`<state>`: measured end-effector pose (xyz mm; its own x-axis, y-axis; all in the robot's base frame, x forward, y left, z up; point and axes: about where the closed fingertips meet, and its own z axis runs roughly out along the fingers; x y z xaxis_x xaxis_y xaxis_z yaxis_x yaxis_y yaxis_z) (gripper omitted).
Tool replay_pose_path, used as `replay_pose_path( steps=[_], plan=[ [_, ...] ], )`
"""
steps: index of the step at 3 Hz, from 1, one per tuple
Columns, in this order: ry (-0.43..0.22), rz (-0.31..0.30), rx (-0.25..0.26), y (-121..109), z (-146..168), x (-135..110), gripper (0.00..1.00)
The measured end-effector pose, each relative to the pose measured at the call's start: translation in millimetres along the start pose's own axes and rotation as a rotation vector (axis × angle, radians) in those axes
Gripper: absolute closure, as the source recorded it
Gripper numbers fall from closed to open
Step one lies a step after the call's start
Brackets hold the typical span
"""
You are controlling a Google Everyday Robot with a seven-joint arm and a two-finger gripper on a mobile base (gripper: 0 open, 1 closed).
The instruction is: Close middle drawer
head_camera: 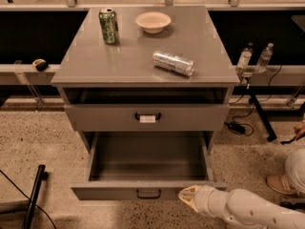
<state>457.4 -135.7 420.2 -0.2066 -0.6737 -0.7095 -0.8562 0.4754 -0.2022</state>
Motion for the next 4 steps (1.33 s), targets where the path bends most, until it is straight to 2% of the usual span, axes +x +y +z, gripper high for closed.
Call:
replay_pose_path(
  steps=[2,4],
  plan=[
    [-0.043,-0.024,0.146,-31.0,39.8,-17.3,1.0],
    [-0.085,-0.065,0.253,-66.7,64.3,-38.1,1.0]
  ],
)
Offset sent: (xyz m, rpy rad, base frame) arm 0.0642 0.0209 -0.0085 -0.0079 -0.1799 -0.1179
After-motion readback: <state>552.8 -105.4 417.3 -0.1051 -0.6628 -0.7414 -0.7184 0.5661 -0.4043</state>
